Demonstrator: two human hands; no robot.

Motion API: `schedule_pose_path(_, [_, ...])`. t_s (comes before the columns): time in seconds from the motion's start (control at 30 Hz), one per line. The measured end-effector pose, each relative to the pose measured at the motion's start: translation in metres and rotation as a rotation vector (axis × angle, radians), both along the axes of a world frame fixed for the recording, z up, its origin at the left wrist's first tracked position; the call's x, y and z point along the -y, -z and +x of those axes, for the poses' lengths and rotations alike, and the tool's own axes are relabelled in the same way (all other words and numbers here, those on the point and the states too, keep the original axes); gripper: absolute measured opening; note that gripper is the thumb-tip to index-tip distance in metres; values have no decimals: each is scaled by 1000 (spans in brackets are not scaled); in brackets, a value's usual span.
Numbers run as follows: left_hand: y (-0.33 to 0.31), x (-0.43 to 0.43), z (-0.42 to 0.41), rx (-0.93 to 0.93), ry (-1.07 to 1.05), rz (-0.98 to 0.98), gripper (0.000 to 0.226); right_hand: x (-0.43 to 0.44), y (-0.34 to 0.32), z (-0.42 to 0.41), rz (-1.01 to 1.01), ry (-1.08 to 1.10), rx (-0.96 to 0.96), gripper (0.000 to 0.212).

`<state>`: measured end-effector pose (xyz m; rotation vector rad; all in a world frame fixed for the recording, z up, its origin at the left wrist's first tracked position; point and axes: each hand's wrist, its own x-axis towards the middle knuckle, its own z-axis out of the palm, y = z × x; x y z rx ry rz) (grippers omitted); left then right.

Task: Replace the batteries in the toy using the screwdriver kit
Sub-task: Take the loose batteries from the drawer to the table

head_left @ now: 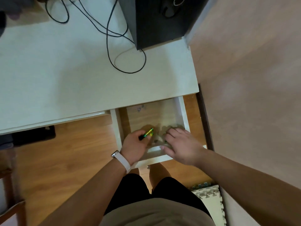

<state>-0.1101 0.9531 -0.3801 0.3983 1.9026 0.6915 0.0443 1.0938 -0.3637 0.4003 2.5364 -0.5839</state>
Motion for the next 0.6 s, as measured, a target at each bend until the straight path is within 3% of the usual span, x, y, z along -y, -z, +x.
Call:
schedule_pose_path(0.23, [-19,34,-13,55,-228,118,10,-12,21,-47,-205,39,482,68])
schedule_pose_path(0.43, [-15,47,-13,25,-302,112,15,-22,23,-74,-189,-9,611,36])
schedule_pose_path(0.6, [-9,53,-6,-20,-261,93,20,-27,39,-77,-101,-85,656,45])
